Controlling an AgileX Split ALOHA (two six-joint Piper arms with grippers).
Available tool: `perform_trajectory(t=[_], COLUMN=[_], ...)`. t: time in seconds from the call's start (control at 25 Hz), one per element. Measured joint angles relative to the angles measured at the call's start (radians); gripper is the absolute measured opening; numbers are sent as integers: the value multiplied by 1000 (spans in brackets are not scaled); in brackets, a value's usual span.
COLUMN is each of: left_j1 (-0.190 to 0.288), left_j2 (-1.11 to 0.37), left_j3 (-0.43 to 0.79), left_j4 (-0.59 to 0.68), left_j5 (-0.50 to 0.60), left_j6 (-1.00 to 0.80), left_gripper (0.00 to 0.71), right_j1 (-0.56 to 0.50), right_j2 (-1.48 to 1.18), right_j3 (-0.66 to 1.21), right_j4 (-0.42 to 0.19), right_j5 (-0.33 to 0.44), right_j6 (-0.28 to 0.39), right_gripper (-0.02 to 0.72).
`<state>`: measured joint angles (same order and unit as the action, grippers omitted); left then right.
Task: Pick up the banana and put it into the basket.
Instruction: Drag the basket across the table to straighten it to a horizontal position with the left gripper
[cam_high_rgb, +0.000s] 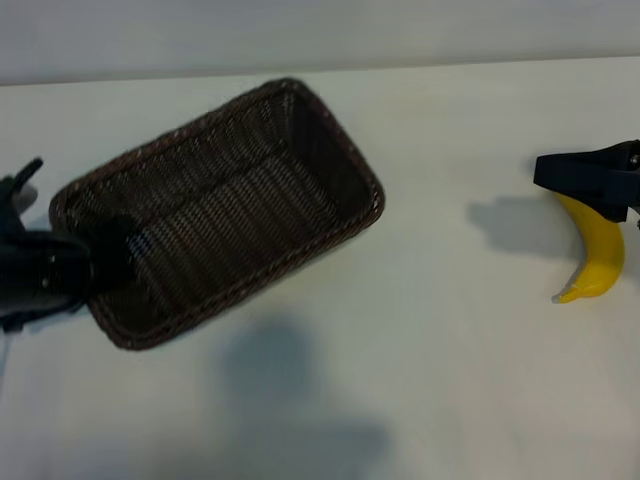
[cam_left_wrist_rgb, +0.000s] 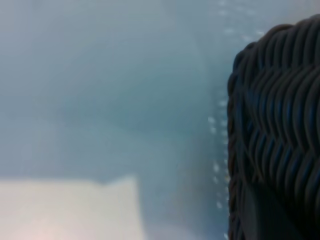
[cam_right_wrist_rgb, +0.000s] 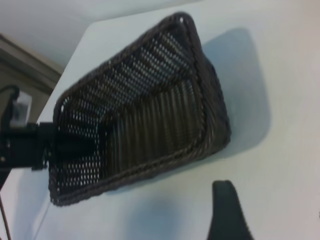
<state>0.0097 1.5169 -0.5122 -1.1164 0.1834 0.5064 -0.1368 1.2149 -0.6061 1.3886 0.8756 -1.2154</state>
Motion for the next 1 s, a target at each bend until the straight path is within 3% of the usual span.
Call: perform_trajectory(t=[0.4, 0.84, 1.0], left_j1=[0, 0, -26], left_j2=[32, 266, 334], left_j3=[-210, -459, -533], left_j4=[61, 199, 259], left_j5=[247, 396, 424], left_j6=[153, 89, 26], left_gripper=[165, 164, 164], right_j1=[0, 0, 0], right_j2=[0, 0, 0], right_j3=[0, 0, 0], right_j4=[24, 73, 76], right_j5=[-2, -82, -100], right_j6=[0, 0, 0], right_gripper=[445, 445, 445])
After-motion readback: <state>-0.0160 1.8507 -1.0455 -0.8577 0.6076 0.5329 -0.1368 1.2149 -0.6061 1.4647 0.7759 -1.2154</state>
